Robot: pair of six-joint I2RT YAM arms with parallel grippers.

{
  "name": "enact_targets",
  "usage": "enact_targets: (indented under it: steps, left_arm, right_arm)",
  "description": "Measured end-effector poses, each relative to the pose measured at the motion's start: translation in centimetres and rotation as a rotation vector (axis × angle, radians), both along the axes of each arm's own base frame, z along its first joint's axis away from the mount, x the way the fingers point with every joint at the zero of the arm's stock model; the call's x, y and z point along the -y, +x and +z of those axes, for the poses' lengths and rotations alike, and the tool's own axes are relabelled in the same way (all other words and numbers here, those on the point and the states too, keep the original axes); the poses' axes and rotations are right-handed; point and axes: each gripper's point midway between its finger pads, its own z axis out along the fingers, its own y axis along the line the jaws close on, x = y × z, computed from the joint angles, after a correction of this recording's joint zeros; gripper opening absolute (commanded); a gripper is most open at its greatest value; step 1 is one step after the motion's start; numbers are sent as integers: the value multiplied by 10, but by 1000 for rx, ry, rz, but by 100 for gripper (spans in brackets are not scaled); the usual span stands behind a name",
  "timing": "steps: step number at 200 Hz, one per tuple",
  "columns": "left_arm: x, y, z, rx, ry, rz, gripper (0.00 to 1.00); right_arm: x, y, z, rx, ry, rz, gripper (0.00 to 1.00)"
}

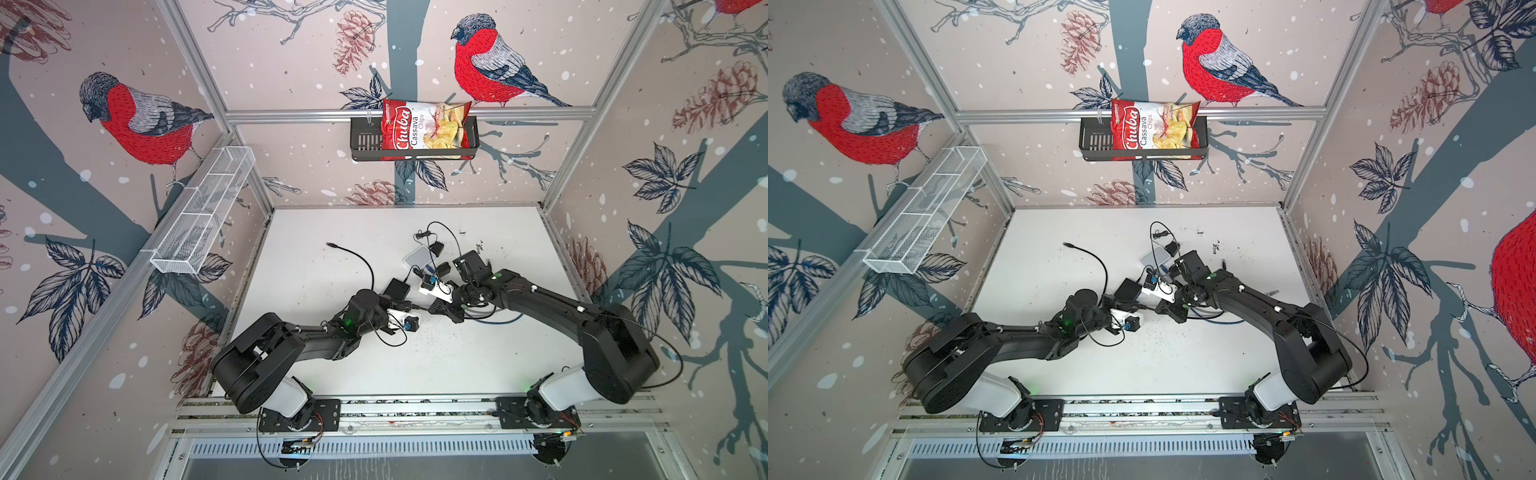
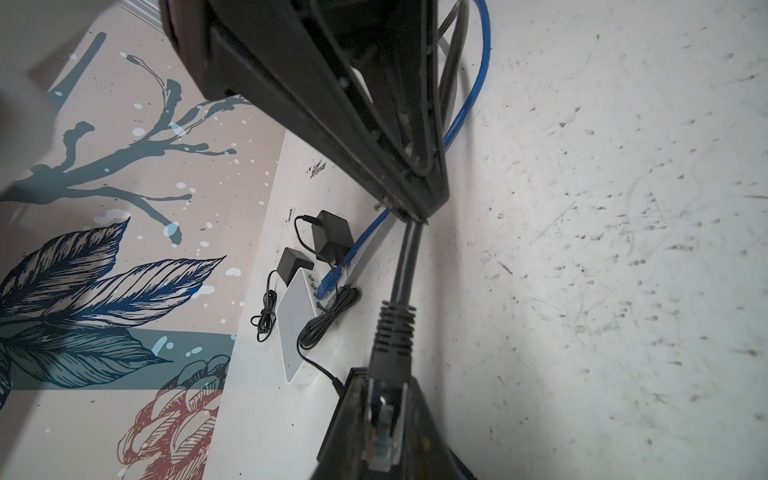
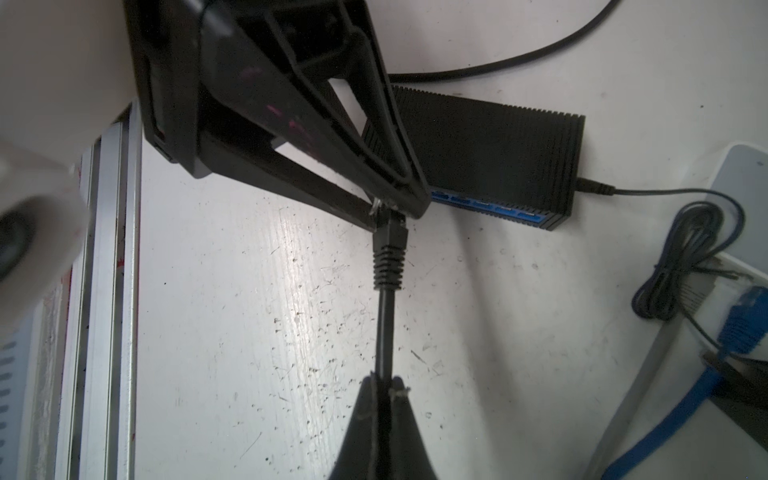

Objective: Insert the plug into the switch port

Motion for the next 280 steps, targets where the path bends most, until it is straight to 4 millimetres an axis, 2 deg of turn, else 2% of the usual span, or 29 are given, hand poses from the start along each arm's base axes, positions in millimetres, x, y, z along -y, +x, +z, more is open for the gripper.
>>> enact_targets:
  steps: [48,60,79,85,90,91,92,93,94,95,97,154,191,237,260,280]
  left_arm:
    - [0,1,0,-10,4,3,13]
    - [0,1,0,-17,4,4,12]
    - [0,0,1,-34,-5,12,12]
    - [0,0,3,-37,-10,15,12]
    - [0,0,4,-39,-14,16,12]
    - [0,0,4,-40,-14,17,12]
    - [0,0,4,-41,-16,18,12]
    - [0,0,4,-42,-17,18,12]
    - [0,0,4,-43,-18,19,12]
    - [0,0,5,-43,-19,19,12]
    - [0,0,5,-45,-22,20,12]
    - [-4,-6,5,-95,-54,34,12]
    - [-5,-9,6,-122,-78,44,12]
    - [-4,-12,9,-144,-99,37,12]
    - [-4,-12,10,-152,-102,37,12]
    - [-4,-13,11,-166,-105,30,11]
  right_arm:
    - [0,0,0,5,4,-1,11]
    - [1,0,0,11,8,-2,15]
    - [1,0,1,32,21,-4,28]
    - [2,0,1,45,23,-8,34]
    - [3,0,1,54,25,-11,46]
    - [3,0,1,57,26,-12,52]
    - [3,0,1,59,27,-12,63]
    - [3,0,1,60,27,-12,81]
    - [3,0,1,62,27,-12,91]
    - [3,0,1,63,27,-13,96]
    - [4,0,1,67,28,-15,99]
    - [4,16,18,251,101,-54,99]
    - [4,44,36,345,149,-156,99]
    - [3,71,62,380,260,-276,99]
    - [-1,75,71,391,316,-297,99]
    - [-6,65,68,409,342,-285,99]
